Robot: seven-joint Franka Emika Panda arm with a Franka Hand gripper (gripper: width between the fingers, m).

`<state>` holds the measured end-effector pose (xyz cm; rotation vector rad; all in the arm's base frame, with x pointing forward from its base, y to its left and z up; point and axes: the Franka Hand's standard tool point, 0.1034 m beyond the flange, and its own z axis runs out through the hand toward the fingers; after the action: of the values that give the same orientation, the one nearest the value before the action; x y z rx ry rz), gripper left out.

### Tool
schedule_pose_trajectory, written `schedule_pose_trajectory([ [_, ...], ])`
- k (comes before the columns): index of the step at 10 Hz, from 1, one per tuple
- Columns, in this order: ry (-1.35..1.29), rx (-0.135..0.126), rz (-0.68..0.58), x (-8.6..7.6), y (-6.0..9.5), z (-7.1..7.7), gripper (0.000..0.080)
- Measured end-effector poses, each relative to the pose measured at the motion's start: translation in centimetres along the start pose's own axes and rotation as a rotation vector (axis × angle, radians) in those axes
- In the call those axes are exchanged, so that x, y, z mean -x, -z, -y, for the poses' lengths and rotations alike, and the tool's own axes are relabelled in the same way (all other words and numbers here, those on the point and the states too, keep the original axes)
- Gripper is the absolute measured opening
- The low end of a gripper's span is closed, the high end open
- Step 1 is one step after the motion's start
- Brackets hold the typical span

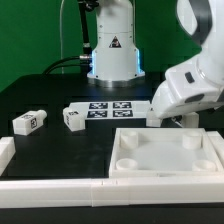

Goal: Assemble one leg

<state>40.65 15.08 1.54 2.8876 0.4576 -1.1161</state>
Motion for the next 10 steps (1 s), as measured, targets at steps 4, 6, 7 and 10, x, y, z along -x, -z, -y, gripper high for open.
schedule_pose_trajectory([
  [4, 0.034, -0.005, 0.130, 0.6, -2.2, -0.4, 0.0649],
  [6, 0.034, -0.005, 0.129, 0.7, -2.2, -0.4, 0.0557],
  [7, 0.034, -0.005, 0.129, 0.7, -2.2, -0.4, 0.0407],
  [10, 0.034, -0.005, 0.129, 0.7, -2.2, -0.4, 0.0282],
])
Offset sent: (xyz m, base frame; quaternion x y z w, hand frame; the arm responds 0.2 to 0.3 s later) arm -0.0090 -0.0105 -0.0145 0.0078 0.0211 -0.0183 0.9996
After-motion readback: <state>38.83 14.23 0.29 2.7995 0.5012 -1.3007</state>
